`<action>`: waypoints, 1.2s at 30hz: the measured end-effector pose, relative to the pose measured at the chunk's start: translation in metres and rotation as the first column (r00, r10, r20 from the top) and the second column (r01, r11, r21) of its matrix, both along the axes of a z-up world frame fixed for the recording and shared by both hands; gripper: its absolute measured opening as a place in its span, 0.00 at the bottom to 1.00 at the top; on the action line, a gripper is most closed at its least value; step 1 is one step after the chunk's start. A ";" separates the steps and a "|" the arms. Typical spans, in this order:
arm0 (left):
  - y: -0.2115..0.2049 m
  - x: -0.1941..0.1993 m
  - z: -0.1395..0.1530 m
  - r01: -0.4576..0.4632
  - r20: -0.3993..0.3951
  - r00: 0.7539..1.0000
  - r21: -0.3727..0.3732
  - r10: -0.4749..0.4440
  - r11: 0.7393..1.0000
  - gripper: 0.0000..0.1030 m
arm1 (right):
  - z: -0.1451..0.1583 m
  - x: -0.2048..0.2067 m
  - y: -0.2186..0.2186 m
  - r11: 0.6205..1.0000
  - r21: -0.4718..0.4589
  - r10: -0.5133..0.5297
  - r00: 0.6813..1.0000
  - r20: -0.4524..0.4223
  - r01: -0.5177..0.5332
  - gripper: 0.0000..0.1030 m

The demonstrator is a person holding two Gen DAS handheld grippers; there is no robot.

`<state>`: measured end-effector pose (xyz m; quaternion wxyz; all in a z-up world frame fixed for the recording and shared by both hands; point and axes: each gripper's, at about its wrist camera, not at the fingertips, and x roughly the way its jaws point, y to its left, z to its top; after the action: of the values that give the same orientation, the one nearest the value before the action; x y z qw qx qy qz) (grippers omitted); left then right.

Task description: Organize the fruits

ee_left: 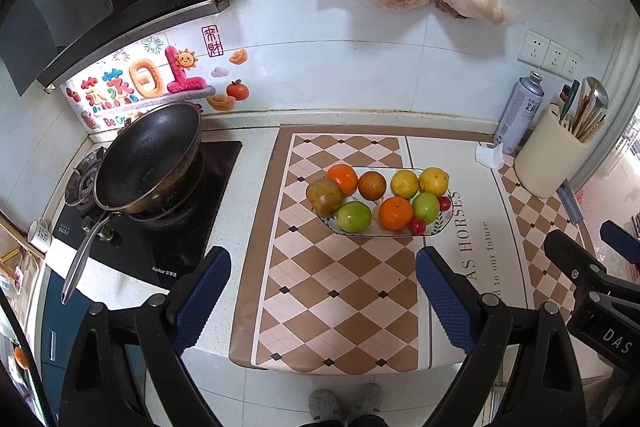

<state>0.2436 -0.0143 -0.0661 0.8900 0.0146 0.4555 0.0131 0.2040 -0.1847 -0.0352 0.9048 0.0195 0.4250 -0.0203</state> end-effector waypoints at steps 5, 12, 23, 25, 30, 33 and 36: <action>-0.001 -0.002 0.000 0.001 -0.001 1.000 -0.001 -0.001 1.000 0.92 | 0.001 -0.004 -0.001 1.000 0.000 0.001 1.000 0.000 -0.001 0.96; -0.001 -0.003 0.000 -0.001 0.001 1.000 0.000 0.001 1.000 0.92 | 0.004 -0.012 -0.002 1.000 0.000 0.003 1.000 0.003 -0.003 0.96; -0.004 -0.009 0.002 -0.004 0.005 1.000 -0.001 0.004 1.000 0.92 | 0.005 -0.012 -0.006 1.000 0.004 0.006 1.000 0.003 -0.006 0.96; -0.004 -0.011 0.003 -0.006 0.000 1.000 -0.002 0.006 1.000 0.92 | 0.005 -0.012 -0.006 1.000 0.004 0.006 1.000 0.004 -0.006 0.96; -0.002 -0.009 0.002 -0.010 -0.006 1.000 -0.001 0.010 1.000 1.00 | 0.005 -0.014 -0.006 1.000 0.003 0.008 1.000 0.002 -0.008 0.96; -0.001 -0.009 0.002 -0.014 -0.007 1.000 -0.010 0.014 1.000 1.00 | 0.005 -0.014 -0.006 1.000 0.006 0.006 1.000 0.001 -0.006 0.96; -0.002 -0.010 0.001 -0.012 -0.003 1.000 -0.012 0.012 1.000 1.00 | 0.006 -0.016 -0.006 1.000 0.005 0.009 1.000 -0.001 -0.009 0.96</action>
<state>0.2332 -0.0162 -0.0650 0.8893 0.0065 0.4569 0.0156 0.1884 -0.1904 -0.0296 0.9045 0.0199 0.4257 -0.0149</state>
